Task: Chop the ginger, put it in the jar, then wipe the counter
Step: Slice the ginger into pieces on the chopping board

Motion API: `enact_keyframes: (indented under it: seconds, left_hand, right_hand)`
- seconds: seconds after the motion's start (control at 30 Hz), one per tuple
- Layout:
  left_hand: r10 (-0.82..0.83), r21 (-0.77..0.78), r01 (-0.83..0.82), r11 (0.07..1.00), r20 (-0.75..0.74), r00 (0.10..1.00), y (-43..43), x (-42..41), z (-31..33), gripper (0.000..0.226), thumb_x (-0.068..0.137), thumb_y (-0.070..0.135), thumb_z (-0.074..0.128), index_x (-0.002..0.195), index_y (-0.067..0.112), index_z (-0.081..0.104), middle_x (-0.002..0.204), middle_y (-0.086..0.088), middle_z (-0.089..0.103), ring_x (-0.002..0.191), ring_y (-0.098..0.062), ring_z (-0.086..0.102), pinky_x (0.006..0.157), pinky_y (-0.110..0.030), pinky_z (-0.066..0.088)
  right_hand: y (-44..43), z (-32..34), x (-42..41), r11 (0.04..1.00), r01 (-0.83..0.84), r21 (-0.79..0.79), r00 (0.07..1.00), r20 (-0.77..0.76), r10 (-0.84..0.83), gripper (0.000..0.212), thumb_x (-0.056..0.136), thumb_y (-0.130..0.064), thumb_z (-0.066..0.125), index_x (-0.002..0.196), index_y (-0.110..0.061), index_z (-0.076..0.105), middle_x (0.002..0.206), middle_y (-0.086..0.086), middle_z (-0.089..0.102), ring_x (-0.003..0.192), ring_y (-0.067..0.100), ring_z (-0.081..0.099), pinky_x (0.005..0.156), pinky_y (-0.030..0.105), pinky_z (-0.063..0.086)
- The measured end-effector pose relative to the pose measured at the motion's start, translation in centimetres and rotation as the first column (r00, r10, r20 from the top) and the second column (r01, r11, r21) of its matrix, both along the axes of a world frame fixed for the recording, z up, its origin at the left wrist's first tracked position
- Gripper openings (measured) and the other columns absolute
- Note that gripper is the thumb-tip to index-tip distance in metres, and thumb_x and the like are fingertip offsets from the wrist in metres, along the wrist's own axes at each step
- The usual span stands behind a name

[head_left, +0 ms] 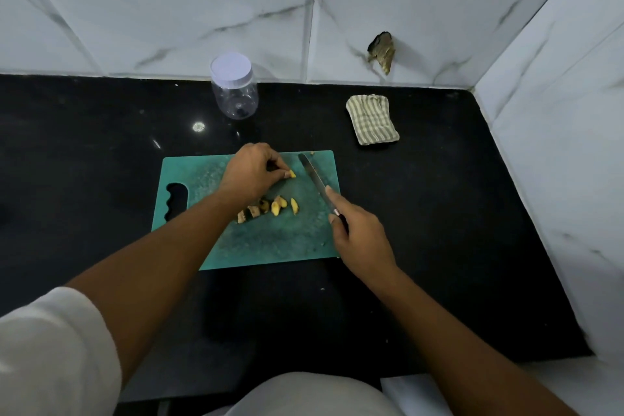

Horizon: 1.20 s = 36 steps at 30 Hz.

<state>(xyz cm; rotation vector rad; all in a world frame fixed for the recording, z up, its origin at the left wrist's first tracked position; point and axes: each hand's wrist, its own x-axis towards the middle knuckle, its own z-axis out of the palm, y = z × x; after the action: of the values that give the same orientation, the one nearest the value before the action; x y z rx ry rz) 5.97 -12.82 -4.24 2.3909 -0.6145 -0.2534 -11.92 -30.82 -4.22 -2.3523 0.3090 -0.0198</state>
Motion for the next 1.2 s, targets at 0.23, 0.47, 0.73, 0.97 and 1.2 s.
enact_keyframes:
  seconds: [0.23, 0.47, 0.73, 0.97, 1.2]
  left_hand:
    - [0.012, -0.003, -0.012, 1.000, 0.003, 1.000, 1.2, -0.3, 0.1, 0.010, 0.088, 0.022, 0.079, 0.098, 0.024, 0.081, 0.085, 0.021, 0.061, 0.082, -0.002, 0.061, 0.084, -0.035, 0.058]
    - [0.127, -0.062, -0.134, 0.989, -0.092, 0.988, 3.6, -1.7, 0.1, 0.010, 0.090, 0.024, 0.076, 0.093, 0.034, 0.075, 0.095, 0.019, 0.065, 0.093, -0.003, 0.063, 0.088, -0.033, 0.057]
    - [0.128, -0.088, -0.140, 0.986, -0.135, 0.983, 6.9, -4.1, 1.6, 0.011, 0.092, 0.020, 0.075, 0.094, 0.031, 0.073, 0.092, 0.018, 0.069, 0.087, 0.004, 0.063, 0.081, -0.021, 0.052]
    - [-0.005, 0.214, -0.013, 0.977, 0.083, 0.997, 6.2, -5.5, 0.7, 0.042, 0.079, 0.063, 0.074, 0.100, 0.027, 0.070, 0.098, 0.009, 0.067, 0.096, -0.013, 0.061, 0.085, -0.040, 0.055]
    - [0.095, 0.493, -0.183, 0.851, 0.200, 0.975, 4.1, -5.8, 0.3, 0.054, 0.082, 0.074, 0.062, 0.093, 0.022, 0.069, 0.108, -0.004, 0.064, 0.111, -0.027, 0.057, 0.094, -0.047, 0.047]
  right_hand:
    - [0.5, 0.1, -1.3, 0.992, 0.022, 0.120, 0.999, 0.047, -0.028, 0.052, 0.105, -0.019, 0.054, 0.154, -0.033, 0.046, 0.130, -0.011, 0.066, 0.111, -0.002, 0.062, 0.094, 0.022, 0.054]
    - [0.2, 0.7, -2.7, 0.994, 0.028, 0.103, 0.998, 0.060, -0.034, 0.054, 0.104, -0.017, 0.055, 0.154, -0.036, 0.046, 0.125, -0.015, 0.067, 0.106, -0.004, 0.063, 0.087, 0.016, 0.050]
    - [2.2, -0.1, -4.0, 0.992, -0.041, 0.122, 0.998, 0.045, 0.036, 0.055, 0.103, -0.018, 0.056, 0.154, -0.036, 0.045, 0.120, -0.012, 0.069, 0.095, 0.000, 0.065, 0.079, 0.022, 0.053]
    - [3.7, -0.2, -4.2, 0.990, -0.039, 0.136, 0.999, 0.038, 0.034, 0.053, 0.103, -0.018, 0.056, 0.152, -0.037, 0.049, 0.103, -0.022, 0.062, 0.075, -0.011, 0.053, 0.069, 0.008, 0.037]
    - [3.9, 0.2, -4.9, 0.989, -0.025, 0.147, 0.999, 0.025, 0.021, 0.052, 0.103, -0.019, 0.056, 0.151, -0.038, 0.049, 0.096, -0.021, 0.066, 0.079, -0.004, 0.061, 0.069, 0.015, 0.042]
